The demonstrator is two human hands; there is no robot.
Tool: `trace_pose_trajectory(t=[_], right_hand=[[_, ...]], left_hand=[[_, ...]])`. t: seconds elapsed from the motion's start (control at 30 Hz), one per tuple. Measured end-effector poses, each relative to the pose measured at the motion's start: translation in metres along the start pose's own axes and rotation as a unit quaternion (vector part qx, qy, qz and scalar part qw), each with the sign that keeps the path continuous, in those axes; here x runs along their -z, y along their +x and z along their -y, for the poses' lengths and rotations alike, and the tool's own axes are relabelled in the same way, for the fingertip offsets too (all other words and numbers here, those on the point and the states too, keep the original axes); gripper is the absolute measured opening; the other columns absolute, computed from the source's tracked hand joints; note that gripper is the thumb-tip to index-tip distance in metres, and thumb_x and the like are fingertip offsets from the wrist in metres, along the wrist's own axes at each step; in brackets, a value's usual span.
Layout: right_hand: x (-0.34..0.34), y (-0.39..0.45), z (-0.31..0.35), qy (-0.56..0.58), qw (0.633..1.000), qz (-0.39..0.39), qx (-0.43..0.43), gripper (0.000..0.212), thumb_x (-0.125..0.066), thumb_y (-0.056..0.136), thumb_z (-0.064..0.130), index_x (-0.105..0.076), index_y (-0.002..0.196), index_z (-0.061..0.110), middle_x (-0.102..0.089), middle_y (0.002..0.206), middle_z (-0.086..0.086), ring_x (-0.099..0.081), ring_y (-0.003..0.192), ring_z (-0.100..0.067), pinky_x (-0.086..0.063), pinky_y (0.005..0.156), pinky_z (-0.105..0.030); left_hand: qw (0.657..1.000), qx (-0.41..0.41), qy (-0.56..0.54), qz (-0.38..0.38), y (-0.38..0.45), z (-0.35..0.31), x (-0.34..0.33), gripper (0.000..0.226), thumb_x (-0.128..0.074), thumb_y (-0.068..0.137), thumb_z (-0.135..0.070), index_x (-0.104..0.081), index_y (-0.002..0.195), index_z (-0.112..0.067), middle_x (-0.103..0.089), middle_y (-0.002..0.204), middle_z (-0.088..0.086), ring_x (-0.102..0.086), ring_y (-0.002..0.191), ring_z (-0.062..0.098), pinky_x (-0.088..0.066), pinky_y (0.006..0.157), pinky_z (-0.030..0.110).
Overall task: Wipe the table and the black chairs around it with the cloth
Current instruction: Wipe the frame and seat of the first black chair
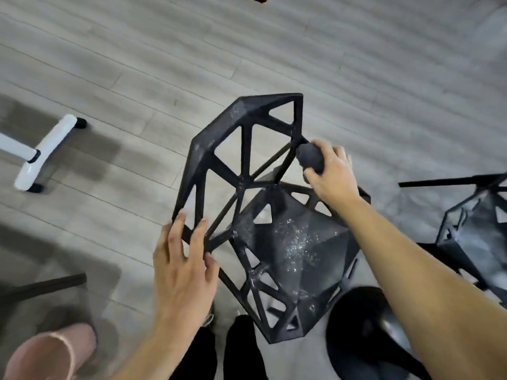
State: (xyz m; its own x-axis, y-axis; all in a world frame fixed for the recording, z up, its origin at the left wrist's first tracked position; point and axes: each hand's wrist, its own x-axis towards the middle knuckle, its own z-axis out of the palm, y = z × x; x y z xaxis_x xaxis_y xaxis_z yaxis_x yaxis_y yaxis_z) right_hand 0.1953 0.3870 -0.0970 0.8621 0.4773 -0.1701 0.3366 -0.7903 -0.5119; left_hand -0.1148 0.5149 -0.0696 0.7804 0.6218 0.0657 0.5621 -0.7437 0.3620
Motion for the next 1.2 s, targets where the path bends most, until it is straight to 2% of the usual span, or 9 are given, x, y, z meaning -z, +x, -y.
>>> trace_pose_trajectory(t=[0.1,0.23,0.33,0.47,0.57,0.67,0.77,0.87,1.2], right_hand=[[-0.008,0.012,-0.063,-0.065,0.994,0.087,-0.03,0.058,-0.064,0.086,0.025,-0.046,0.141,0.033,-0.031,0.151,-0.012,-0.041,0.131,-0.045,-0.04,0.11,-0.046],[-0.018,0.029,-0.124,-0.139,0.976,0.16,-0.059,0.06,-0.067,0.088,0.029,-0.044,0.143,0.037,-0.008,0.166,-0.015,-0.033,0.141,-0.049,-0.037,0.115,-0.051],[-0.027,0.039,-0.156,-0.162,0.969,0.172,-0.074,0.06,-0.066,0.088,0.029,-0.045,0.143,0.038,-0.011,0.166,-0.015,-0.033,0.141,-0.049,-0.037,0.115,-0.052],[-0.041,0.041,-0.186,-0.171,0.963,0.197,-0.072,0.055,-0.066,0.087,0.031,-0.047,0.138,0.039,-0.023,0.157,-0.017,-0.041,0.132,-0.05,-0.039,0.113,-0.053],[-0.048,0.037,-0.208,-0.171,0.964,0.187,-0.076,0.052,-0.067,0.086,0.029,-0.047,0.132,0.041,-0.023,0.153,-0.02,-0.045,0.124,-0.052,-0.043,0.108,-0.054],[-0.05,0.043,-0.231,-0.148,0.973,0.161,-0.07,0.053,-0.068,0.088,0.023,-0.05,0.137,0.035,-0.023,0.153,-0.02,-0.044,0.128,-0.049,-0.041,0.111,-0.05],[-0.048,0.05,-0.245,-0.14,0.976,0.151,-0.066,0.055,-0.069,0.09,0.018,-0.052,0.142,0.022,-0.02,0.156,-0.018,-0.04,0.136,-0.041,-0.036,0.116,-0.042],[-0.052,0.05,-0.255,-0.176,0.968,0.163,-0.067,0.052,-0.07,0.089,0.02,-0.054,0.139,0.019,-0.016,0.158,-0.015,-0.043,0.13,-0.047,-0.037,0.115,-0.045],[-0.041,-0.063,-0.274,-0.143,0.956,0.132,-0.219,0.049,-0.065,0.091,0.029,-0.05,0.138,0.02,-0.023,0.147,-0.016,-0.046,0.122,-0.049,-0.042,0.109,-0.048]], left_hand=[[0.999,-0.021,-0.041,0.009,-0.036,-0.004,-0.027,0.048,-0.055,0.082,-0.01,-0.061,0.129,-0.009,-0.043,0.147,0.019,-0.047,0.128,0.04,-0.038,0.106,0.048],[0.973,0.074,-0.053,0.213,-0.083,-0.009,-0.08,0.07,-0.076,0.075,-0.014,-0.047,0.139,-0.025,-0.048,0.136,0.02,-0.057,0.106,0.039,-0.056,0.082,0.051],[0.937,0.188,-0.056,0.289,-0.089,-0.014,-0.112,0.073,-0.061,0.092,-0.027,-0.023,0.154,-0.028,-0.03,0.151,0.022,-0.054,0.12,0.038,-0.05,0.096,0.044],[0.92,0.241,-0.11,0.288,-0.095,-0.021,-0.149,0.064,-0.045,0.101,-0.025,-0.011,0.155,-0.022,-0.028,0.151,0.021,-0.059,0.113,0.036,-0.051,0.094,0.043],[0.903,0.295,-0.169,0.263,-0.097,-0.028,-0.165,0.058,-0.043,0.102,-0.015,-0.019,0.155,-0.019,-0.038,0.139,0.017,-0.061,0.092,0.03,-0.05,0.082,0.037],[0.895,0.338,-0.185,0.224,-0.092,-0.033,-0.176,0.048,-0.039,0.102,-0.011,-0.031,0.149,-0.02,-0.045,0.13,0.012,-0.057,0.089,0.026,-0.05,0.081,0.044],[0.903,0.332,-0.181,0.205,-0.093,-0.034,-0.18,0.045,-0.035,0.099,-0.002,-0.039,0.141,-0.02,-0.047,0.127,0.008,-0.06,0.096,0.032,-0.051,0.075,0.043],[0.912,0.315,-0.157,0.211,-0.092,-0.033,-0.177,0.048,-0.034,0.096,0.006,-0.041,0.14,-0.013,-0.049,0.128,0.013,-0.053,0.114,0.033,-0.042,0.088,0.036],[0.935,0.236,-0.06,0.258,-0.037,-0.002,-0.162,0.052,-0.039,0.089,0.009,-0.044,0.136,-0.013,-0.05,0.125,0.022,-0.054,0.105,0.039,-0.046,0.089,0.047]])
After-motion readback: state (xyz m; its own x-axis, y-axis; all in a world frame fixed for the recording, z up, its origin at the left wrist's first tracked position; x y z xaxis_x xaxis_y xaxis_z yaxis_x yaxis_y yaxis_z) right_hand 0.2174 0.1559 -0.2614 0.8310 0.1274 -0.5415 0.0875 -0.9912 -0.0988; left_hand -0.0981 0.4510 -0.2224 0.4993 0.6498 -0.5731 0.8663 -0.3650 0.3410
